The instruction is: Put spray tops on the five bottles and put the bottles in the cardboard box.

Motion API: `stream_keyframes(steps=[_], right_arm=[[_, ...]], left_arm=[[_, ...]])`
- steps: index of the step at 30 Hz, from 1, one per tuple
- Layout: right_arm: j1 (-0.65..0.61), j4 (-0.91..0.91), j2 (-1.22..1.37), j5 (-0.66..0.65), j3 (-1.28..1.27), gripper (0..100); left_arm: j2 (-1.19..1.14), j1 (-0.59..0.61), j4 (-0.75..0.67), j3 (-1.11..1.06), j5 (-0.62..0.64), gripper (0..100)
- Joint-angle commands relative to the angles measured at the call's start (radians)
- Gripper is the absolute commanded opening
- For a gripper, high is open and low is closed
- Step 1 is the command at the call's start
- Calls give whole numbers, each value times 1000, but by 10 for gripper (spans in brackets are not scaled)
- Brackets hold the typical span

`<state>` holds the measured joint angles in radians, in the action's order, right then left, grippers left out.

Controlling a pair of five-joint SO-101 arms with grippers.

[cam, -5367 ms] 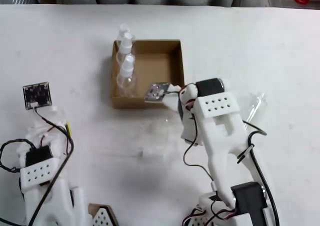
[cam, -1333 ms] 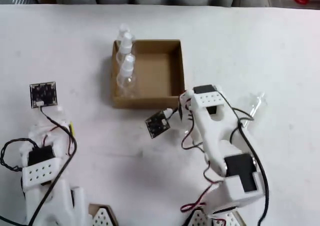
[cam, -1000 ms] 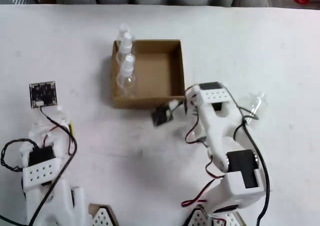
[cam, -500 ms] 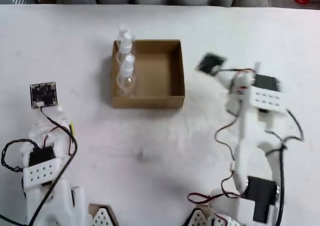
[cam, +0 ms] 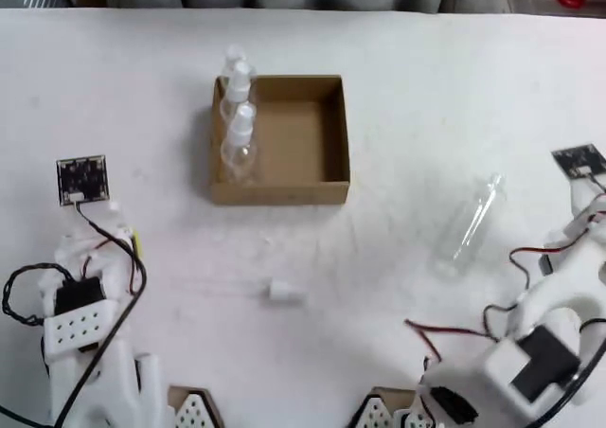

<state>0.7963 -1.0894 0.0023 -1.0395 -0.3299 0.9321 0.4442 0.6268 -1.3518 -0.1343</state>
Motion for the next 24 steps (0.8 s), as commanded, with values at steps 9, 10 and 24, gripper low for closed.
stream_keyframes(steps=[9,10,24], right_arm=[[13,295,234,6,54,300],[12,295,232,3,54,326],[61,81,67,-230,84,319]], left_arm=[[30,-5,-26,5,-12,23],[30,-7,-26,5,-12,23],[30,-5,-26,5,-12,24]])
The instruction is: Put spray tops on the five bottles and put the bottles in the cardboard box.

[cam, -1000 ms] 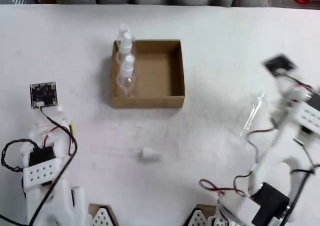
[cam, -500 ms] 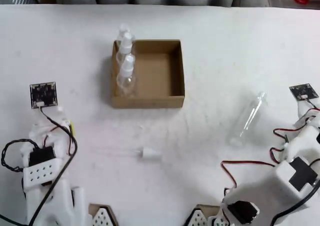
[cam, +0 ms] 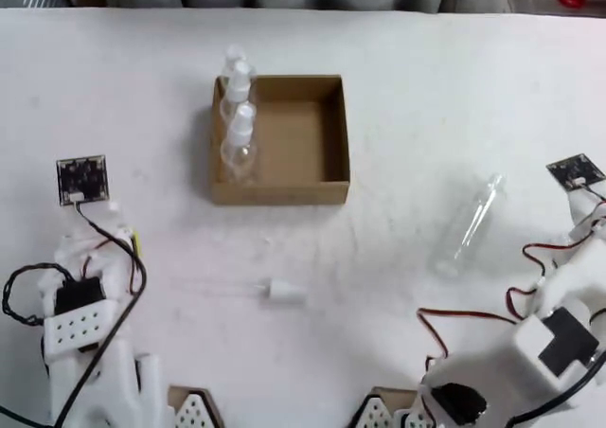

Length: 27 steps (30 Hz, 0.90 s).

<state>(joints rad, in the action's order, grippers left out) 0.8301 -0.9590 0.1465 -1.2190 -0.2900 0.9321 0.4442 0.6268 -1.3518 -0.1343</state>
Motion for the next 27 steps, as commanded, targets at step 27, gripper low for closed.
stream_keyframes(steps=[27], right_arm=[[1,42,48,-153,51,136]], left_arm=[[28,-5,-25,3,-12,24]])
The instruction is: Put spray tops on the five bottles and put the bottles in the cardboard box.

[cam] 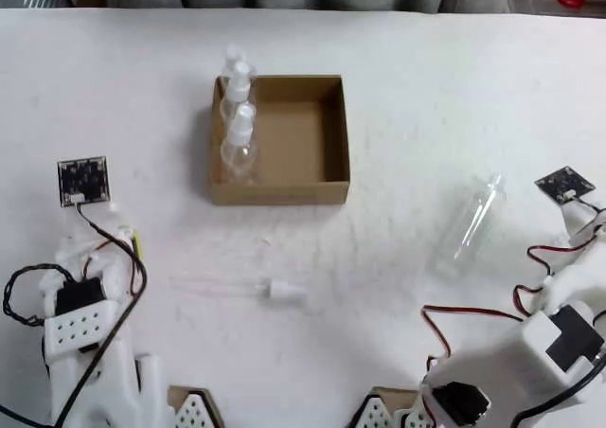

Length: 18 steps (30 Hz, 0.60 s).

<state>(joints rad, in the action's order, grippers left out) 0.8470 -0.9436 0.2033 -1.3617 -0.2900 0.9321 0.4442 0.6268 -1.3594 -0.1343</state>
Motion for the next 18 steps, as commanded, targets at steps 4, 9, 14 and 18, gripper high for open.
stream_keyframes(steps=[4,9,14,18], right_arm=[[-16,36,-8,-11,51,101],[-16,36,-21,-5,55,29],[-4,5,-76,-2,84,16],[15,-74,-148,-2,83,15]], left_arm=[[28,-5,-25,11,-12,24],[28,-5,-25,11,-12,24],[28,-5,-25,11,-12,24],[28,-4,-25,11,-12,24]])
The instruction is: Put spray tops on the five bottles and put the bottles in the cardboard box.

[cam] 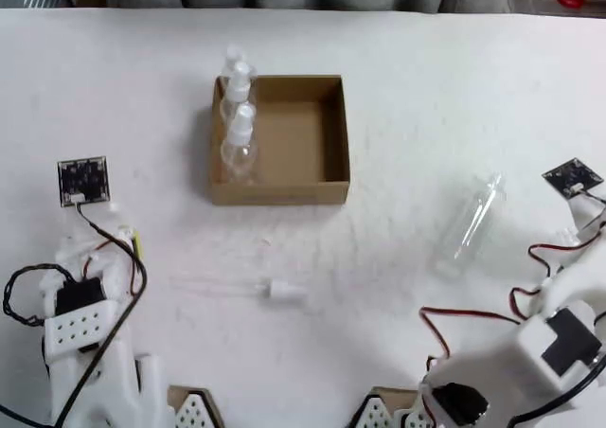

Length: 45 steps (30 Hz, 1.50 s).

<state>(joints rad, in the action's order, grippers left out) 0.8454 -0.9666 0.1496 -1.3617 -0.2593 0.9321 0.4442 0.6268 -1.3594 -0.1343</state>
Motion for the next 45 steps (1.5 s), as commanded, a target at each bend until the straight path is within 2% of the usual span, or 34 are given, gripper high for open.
stream_keyframes(steps=[1,7,10,19,27,31,39,45], right_arm=[[16,-76,-114,-2,51,15],[8,-275,-196,17,44,16],[5,-352,-202,117,44,16],[-73,-387,-206,408,44,16],[-252,-545,-209,535,46,16],[-334,-570,-249,628,26,16],[-539,-562,-518,760,-190,16],[-624,-562,-707,864,-278,16]], left_arm=[[28,-4,-25,11,-12,24],[30,-4,-25,11,-12,24],[30,-4,-25,11,-12,23],[30,-2,-25,11,-12,23],[30,-2,-25,11,-12,23],[30,-2,-25,11,-12,23],[30,-4,-28,11,-12,24],[30,-2,-25,11,-12,24]])
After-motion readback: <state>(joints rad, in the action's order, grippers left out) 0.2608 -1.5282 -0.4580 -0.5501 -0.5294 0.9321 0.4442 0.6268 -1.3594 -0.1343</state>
